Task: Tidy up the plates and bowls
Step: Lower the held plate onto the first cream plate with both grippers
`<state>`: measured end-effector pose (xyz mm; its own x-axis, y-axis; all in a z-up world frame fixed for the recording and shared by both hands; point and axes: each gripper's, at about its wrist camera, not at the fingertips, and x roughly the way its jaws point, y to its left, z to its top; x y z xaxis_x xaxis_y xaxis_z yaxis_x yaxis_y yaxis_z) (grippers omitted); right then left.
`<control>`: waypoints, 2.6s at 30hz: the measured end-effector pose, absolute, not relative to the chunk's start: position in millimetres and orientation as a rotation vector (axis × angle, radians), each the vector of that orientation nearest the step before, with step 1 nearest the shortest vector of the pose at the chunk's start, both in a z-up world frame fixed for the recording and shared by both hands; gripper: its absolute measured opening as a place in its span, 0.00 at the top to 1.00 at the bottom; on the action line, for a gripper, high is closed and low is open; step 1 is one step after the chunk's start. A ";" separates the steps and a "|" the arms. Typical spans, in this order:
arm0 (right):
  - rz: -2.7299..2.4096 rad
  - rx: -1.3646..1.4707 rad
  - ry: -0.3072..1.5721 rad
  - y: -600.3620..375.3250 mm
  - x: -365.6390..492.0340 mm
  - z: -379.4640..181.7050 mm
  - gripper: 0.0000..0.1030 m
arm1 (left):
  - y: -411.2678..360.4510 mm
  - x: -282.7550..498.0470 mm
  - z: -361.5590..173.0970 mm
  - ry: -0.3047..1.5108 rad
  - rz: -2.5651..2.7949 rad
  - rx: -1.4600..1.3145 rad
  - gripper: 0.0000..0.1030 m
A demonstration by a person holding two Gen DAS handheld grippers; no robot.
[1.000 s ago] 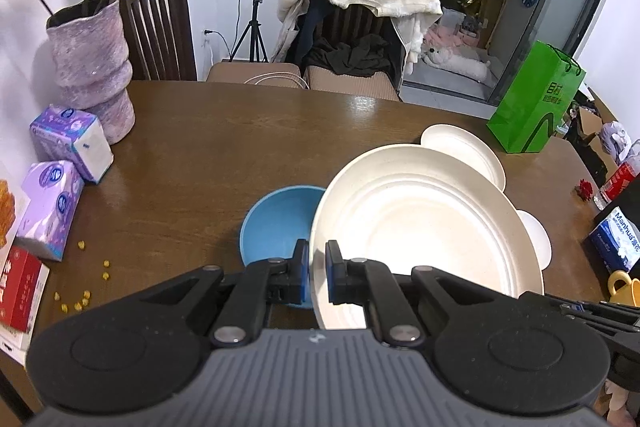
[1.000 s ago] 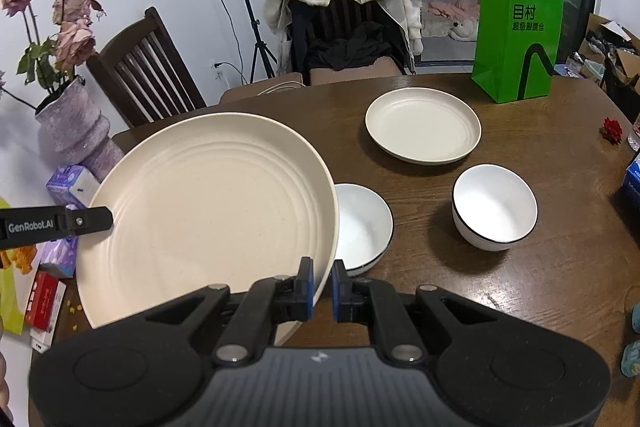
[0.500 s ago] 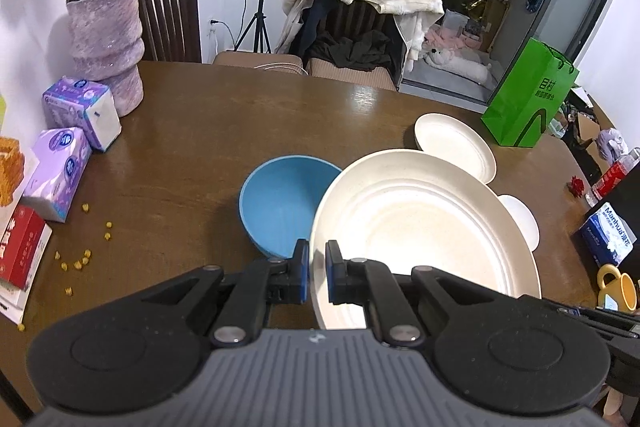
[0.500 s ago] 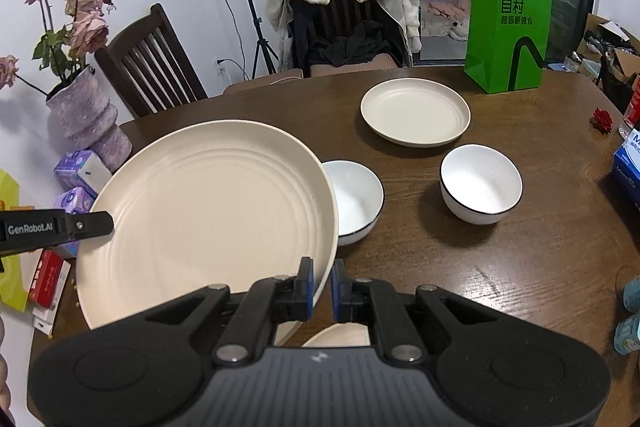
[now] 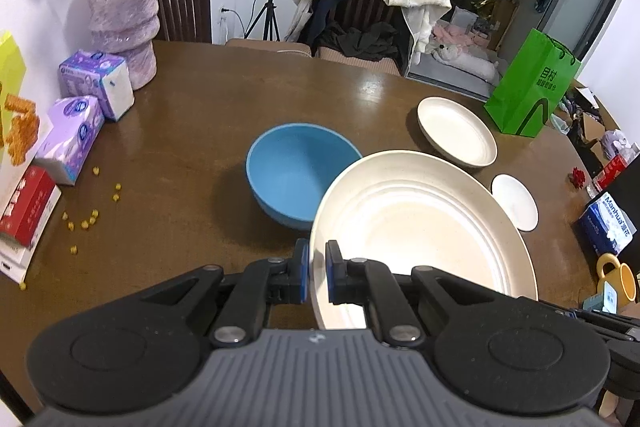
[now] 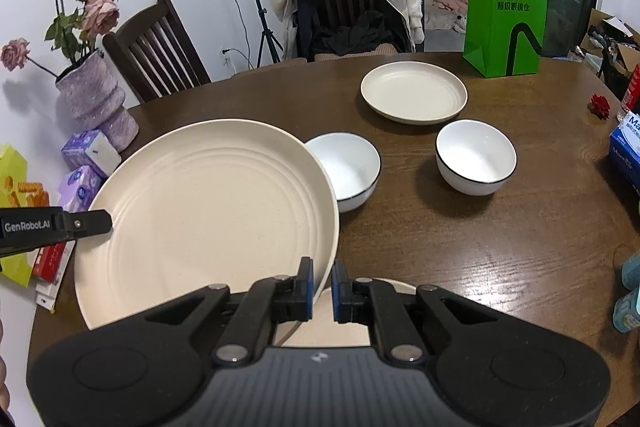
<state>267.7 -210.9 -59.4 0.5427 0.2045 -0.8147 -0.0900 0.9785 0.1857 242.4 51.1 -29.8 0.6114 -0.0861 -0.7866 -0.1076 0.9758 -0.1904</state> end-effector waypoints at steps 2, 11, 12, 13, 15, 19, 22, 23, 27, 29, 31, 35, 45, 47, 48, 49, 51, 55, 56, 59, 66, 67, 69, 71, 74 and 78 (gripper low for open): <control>0.179 0.125 0.989 -211.5 264.0 -61.3 0.91 | 50.3 237.3 -32.6 0.922 0.017 -0.230 0.91; 0.186 0.113 1.011 -217.0 245.2 -71.4 0.91 | 41.3 214.4 -45.5 0.944 0.023 -0.224 0.91; 0.186 0.111 1.012 -217.4 243.8 -71.9 0.91 | 40.1 212.4 -46.4 0.945 0.022 -0.227 0.91; 0.186 0.109 1.012 -218.9 241.5 -72.7 0.91 | 38.6 210.5 -47.2 0.945 0.022 -0.227 0.91; 0.184 0.108 1.011 -222.0 237.3 -73.6 0.91 | 35.8 206.2 -48.9 0.946 0.020 -0.227 0.91; 0.178 0.108 1.004 -226.1 228.7 -75.4 0.91 | 32.5 200.4 -50.6 0.945 0.018 -0.233 0.91; 0.178 0.110 1.004 -230.4 223.1 -76.4 0.91 | 28.7 196.0 -50.4 0.940 0.015 -0.234 0.91; 0.177 0.110 1.004 -231.4 221.3 -76.9 0.91 | 27.8 194.5 -50.5 0.939 0.013 -0.235 0.91; 0.173 0.111 1.003 -235.7 216.8 -77.2 0.91 | 23.6 190.4 -52.2 0.941 0.011 -0.237 0.91; 0.172 0.110 1.002 -237.6 214.6 -77.0 0.91 | 21.1 189.9 -53.1 0.944 0.006 -0.236 0.91; 0.168 0.109 1.001 -239.9 213.3 -77.2 0.91 | 18.9 190.3 -54.5 0.948 0.000 -0.234 0.91; 0.154 0.117 1.006 -246.6 210.5 -79.7 0.91 | 11.1 192.1 -59.0 0.958 -0.018 -0.227 0.91; 0.099 0.135 1.018 -266.5 205.6 -90.5 0.91 | -7.2 200.3 -70.1 0.982 -0.069 -0.213 0.91; 0.087 0.136 1.020 -269.9 205.5 -92.1 0.91 | -10.0 201.8 -72.4 0.987 -0.077 -0.211 0.91; 0.083 0.137 1.022 -270.3 205.5 -92.6 0.91 | -11.4 202.8 -73.6 0.990 -0.081 -0.210 0.91; 0.078 0.139 1.023 -271.5 204.8 -93.6 0.91 | -12.9 203.9 -74.8 0.993 -0.085 -0.209 0.91; 0.070 0.142 1.027 -274.1 205.1 -95.2 0.91 | -16.3 205.4 -76.7 0.997 -0.091 -0.205 0.91; 0.056 0.145 1.032 -277.9 206.3 -97.5 0.91 | -20.8 208.8 -80.6 1.005 -0.103 -0.200 0.91; 0.053 0.146 1.034 -279.2 206.9 -98.2 0.91 | -21.7 210.3 -81.6 1.008 -0.106 -0.199 0.91; 0.047 0.148 1.041 -281.9 208.8 -101.1 0.91 | -24.2 213.4 -84.8 1.016 -0.111 -0.197 0.91; 0.029 0.148 1.053 -288.3 212.3 -108.1 0.91 | -31.1 220.3 -95.4 1.035 -0.128 -0.183 0.91; 0.025 0.149 1.056 -289.1 213.2 -109.7 0.91 | -32.3 221.6 -97.7 1.040 -0.130 -0.182 0.91; 0.019 0.151 1.063 -290.5 214.3 -113.2 0.91 | -34.5 223.2 -101.5 1.050 -0.135 -0.179 0.91; 0.010 0.151 1.072 -292.2 215.4 -117.7 0.91 | -38.0 226.5 -105.8 1.060 -0.140 -0.173 0.91; -0.001 0.153 1.085 -295.4 216.2 -123.0 0.91 | -40.6 229.1 -111.0 1.071 -0.148 -0.164 0.91; -0.010 0.150 1.097 -297.4 217.1 -129.5 0.91 | -42.4 232.0 -118.2 1.084 -0.156 -0.153 0.91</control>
